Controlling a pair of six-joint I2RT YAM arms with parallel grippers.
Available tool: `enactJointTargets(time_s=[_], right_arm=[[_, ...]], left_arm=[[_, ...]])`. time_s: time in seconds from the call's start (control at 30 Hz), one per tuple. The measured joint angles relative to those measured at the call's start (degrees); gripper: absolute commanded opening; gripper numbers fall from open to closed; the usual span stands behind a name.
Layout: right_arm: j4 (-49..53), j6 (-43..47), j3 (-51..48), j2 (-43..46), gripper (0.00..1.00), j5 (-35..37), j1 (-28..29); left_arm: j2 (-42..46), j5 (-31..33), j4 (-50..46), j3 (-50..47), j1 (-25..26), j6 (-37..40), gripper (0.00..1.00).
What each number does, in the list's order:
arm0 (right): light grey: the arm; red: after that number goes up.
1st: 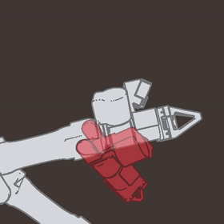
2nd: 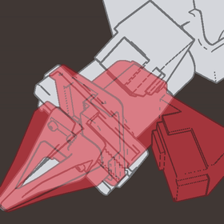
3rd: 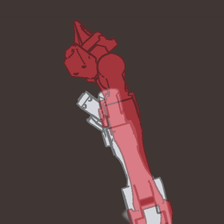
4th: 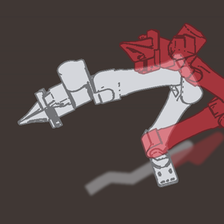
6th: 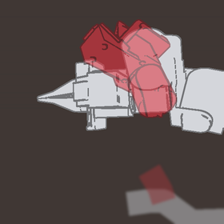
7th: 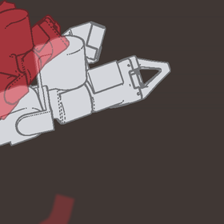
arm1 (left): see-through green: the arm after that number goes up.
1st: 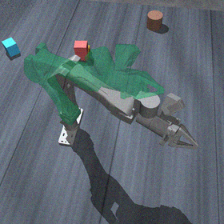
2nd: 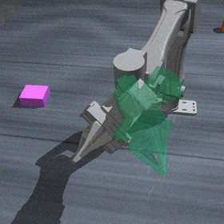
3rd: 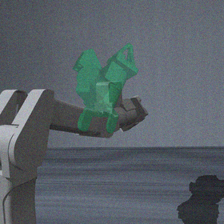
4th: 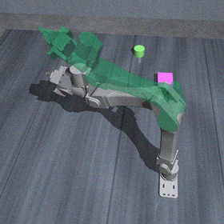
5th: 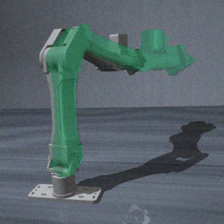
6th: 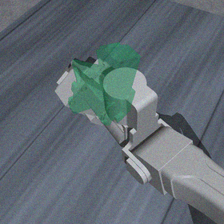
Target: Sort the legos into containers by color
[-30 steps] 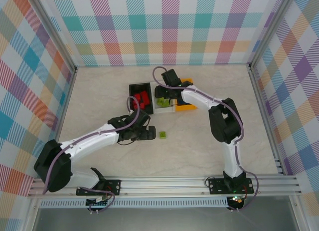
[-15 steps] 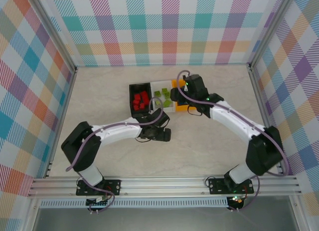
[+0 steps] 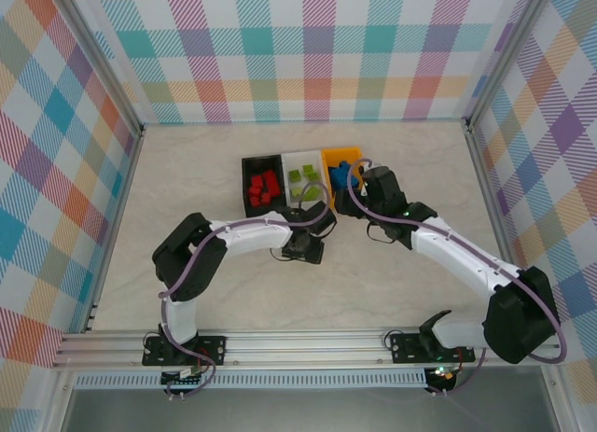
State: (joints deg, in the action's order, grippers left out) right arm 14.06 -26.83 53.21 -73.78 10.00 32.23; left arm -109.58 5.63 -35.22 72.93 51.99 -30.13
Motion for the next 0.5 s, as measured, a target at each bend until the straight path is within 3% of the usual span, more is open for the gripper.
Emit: enactJointTargets(time_s=[0.2, 0.5], right_arm=[[-0.81, -0.22, -0.07, 0.98, 0.67, 0.02, -0.48], [-1.16, -1.25, -1.79, 2.05, 0.67, 0.04, -1.55]], left_arm=[[-0.57, 0.83, -1.07, 0.00, 0.39, -0.04, 0.37], [0.28, 4.42, -2.51, 0.11, 0.39, -0.04, 0.35]])
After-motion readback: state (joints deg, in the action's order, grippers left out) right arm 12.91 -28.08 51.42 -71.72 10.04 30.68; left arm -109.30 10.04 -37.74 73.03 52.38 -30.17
